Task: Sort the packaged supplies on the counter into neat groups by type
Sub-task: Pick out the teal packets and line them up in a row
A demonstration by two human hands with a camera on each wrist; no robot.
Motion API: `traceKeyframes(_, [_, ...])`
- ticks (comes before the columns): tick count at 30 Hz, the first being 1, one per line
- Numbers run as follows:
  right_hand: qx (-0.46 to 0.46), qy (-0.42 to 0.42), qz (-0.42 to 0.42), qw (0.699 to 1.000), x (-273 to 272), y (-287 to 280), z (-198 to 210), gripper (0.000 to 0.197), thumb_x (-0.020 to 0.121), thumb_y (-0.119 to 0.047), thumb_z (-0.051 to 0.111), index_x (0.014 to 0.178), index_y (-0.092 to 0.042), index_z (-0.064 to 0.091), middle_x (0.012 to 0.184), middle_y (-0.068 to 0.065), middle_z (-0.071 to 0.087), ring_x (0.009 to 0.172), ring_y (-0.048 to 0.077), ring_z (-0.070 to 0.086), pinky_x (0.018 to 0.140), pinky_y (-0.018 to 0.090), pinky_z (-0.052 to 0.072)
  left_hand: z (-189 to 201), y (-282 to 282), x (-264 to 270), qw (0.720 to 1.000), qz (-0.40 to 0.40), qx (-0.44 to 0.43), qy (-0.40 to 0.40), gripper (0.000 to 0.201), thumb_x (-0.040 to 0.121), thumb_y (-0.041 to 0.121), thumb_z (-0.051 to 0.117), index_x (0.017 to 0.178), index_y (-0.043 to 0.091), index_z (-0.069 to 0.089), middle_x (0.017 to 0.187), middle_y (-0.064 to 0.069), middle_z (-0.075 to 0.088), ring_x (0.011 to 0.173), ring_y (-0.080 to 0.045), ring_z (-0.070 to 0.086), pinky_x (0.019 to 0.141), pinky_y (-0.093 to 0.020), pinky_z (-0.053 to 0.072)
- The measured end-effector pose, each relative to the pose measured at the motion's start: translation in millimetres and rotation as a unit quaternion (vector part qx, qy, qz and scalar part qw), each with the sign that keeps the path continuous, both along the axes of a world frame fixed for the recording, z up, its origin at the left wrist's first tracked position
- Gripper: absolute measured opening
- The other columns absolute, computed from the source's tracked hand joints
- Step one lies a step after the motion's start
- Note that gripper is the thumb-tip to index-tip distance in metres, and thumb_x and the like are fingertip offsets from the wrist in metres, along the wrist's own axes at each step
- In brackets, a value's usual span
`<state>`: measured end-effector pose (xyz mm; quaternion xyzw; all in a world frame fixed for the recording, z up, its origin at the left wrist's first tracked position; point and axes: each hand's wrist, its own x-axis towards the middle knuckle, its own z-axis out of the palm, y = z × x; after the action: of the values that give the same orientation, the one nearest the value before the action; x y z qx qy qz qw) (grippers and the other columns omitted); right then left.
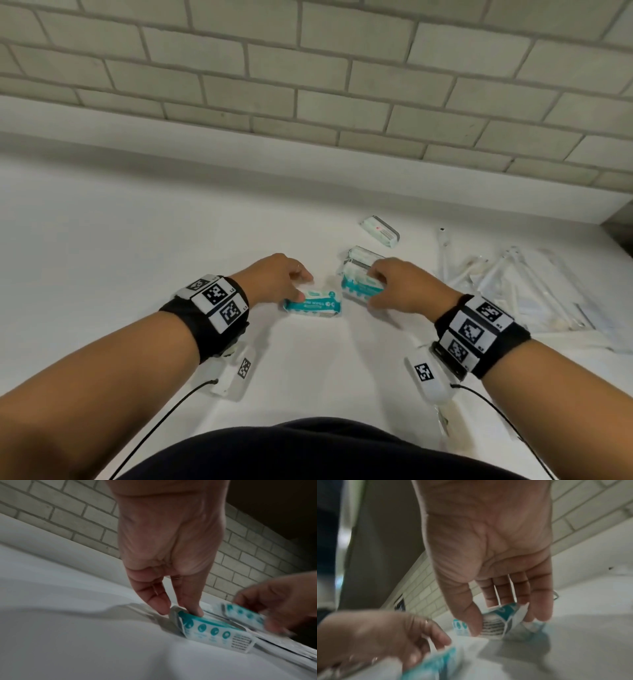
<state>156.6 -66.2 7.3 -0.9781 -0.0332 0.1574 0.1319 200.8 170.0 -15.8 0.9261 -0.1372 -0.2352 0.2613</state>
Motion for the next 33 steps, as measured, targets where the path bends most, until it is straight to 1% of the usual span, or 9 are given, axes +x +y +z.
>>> traceKeyframes(3, [0.053,-0.046,0.013,0.997,13,18,5,0.039,0.077,-0.025,0.075,0.113,-0.021,0.061,0.105,-0.006,0.06,0.09,0.014,0.058,0.07,0.022,0.046,-4,-7,-12,0.999,0.033,-0.037,0.011,0.071,0.073,0.018,0.082,0.132,0.029,0.044,0.128,0.002,0.049,0.106,-0.015,0.055,0.085,-0.024,0.048])
traceKeyframes(5, [0.017,-0.036,0.052,0.998,20,35,-4,0.044,0.077,-0.029,0.075,0.118,-0.021,0.062,0.111,-0.002,0.062,0.092,0.015,0.058,0.079,0.027,0.048,-7,-13,-17,0.997,0.049,-0.053,0.008,0.079,0.07,0.016,0.084,0.132,0.028,0.037,0.13,-0.001,0.044,0.106,-0.018,0.055,0.085,-0.027,0.051])
traceKeyframes(9, [-0.017,0.01,0.073,0.997,28,42,-16,0.046,0.084,-0.028,0.071,0.127,-0.017,0.06,0.122,-0.001,0.064,0.106,0.018,0.06,0.091,0.03,0.047,-8,-15,-22,0.996,0.058,-0.063,0.005,0.069,0.071,0.018,0.083,0.125,0.028,0.041,0.125,-0.003,0.04,0.102,-0.02,0.06,0.075,-0.024,0.053])
traceKeyframes(13, [-0.032,-0.063,0.005,0.998,35,21,-10,0.025,0.085,-0.025,0.069,0.109,-0.019,0.065,0.111,-0.001,0.062,0.098,0.018,0.059,0.084,0.032,0.049,-8,-14,-23,0.996,0.044,-0.08,0.022,0.045,0.075,0.017,0.08,0.113,0.023,0.056,0.121,-0.004,0.044,0.096,-0.02,0.062,0.066,-0.026,0.06])
traceKeyframes(17, [-0.085,-0.052,0.014,0.995,38,9,-20,0.036,0.075,-0.032,0.078,0.101,-0.021,0.055,0.1,-0.003,0.049,0.093,0.017,0.048,0.078,0.03,0.046,-9,-19,-23,0.996,0.044,-0.082,0.009,0.038,0.077,0.017,0.079,0.109,0.022,0.059,0.117,-0.003,0.045,0.098,-0.019,0.06,0.069,-0.027,0.06])
traceKeyframes(22, [-0.014,0.0,-0.017,1.0,43,-10,-13,0.025,0.079,-0.025,0.072,0.095,-0.018,0.054,0.09,-0.004,0.057,0.082,0.017,0.054,0.065,0.026,0.042,-11,-21,-23,0.995,0.055,-0.084,0.017,0.033,0.076,0.019,0.08,0.101,0.024,0.059,0.115,-0.003,0.046,0.098,-0.019,0.062,0.072,-0.032,0.061])
traceKeyframes(25, [0.109,0.054,-0.079,0.989,45,-15,-4,0.022,0.092,-0.028,0.06,0.094,-0.007,0.066,0.089,0.004,0.063,0.08,0.021,0.061,0.077,0.035,0.056,-13,-21,-22,0.995,0.056,-0.077,0.014,0.033,0.076,0.021,0.08,0.101,0.024,0.059,0.116,-0.002,0.045,0.097,-0.019,0.062,0.073,-0.032,0.061])
traceKeyframes(28, [0.043,0.018,-0.125,0.991,53,-22,-5,0.035,0.097,-0.035,0.051,0.097,-0.004,0.067,0.089,0.008,0.065,0.082,0.023,0.065,0.086,0.037,0.055,-12,-23,-21,0.996,0.059,-0.065,0.002,0.032,0.077,0.023,0.08,0.102,0.023,0.061,0.118,-0.001,0.044,0.095,-0.016,0.061,0.065,-0.021,0.057])
traceKeyframes(33, [0.105,0.056,-0.113,0.986,54,-19,-8,0.024,0.085,-0.023,0.071,0.108,-0.018,0.066,0.102,-0.003,0.061,0.092,0.018,0.063,0.087,0.034,0.056,-11,-25,-19,0.995,0.072,-0.062,0.002,0.028,0.077,0.025,0.08,0.099,0.022,0.063,0.118,0.0,0.045,0.091,-0.015,0.062,0.061,-0.017,0.053])
